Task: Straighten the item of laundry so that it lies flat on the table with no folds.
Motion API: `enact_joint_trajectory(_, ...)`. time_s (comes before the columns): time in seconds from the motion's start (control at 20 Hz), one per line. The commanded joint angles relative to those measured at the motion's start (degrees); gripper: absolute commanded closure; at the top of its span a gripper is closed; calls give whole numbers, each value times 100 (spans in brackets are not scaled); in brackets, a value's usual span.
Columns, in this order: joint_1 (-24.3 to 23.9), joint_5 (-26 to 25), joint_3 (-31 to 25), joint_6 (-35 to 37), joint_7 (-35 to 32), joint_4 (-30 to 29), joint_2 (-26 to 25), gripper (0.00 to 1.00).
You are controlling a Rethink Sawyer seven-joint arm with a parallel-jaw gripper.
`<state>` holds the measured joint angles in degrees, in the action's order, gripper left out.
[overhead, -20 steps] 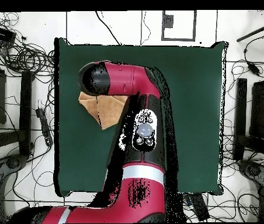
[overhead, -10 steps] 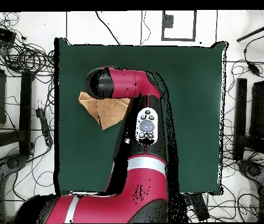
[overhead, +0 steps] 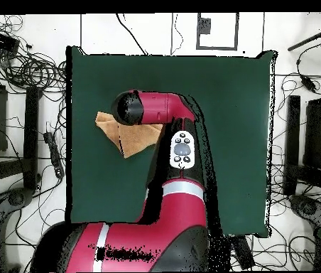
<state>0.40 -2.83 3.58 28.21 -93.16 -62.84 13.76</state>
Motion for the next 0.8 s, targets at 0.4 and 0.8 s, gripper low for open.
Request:
enact_joint_trajectory(0.4,-117,23,-1125,365,74,-37,34,0)
enact_joint_trajectory(0.8,-88,112,-1071,570,-192,-5,194,0)
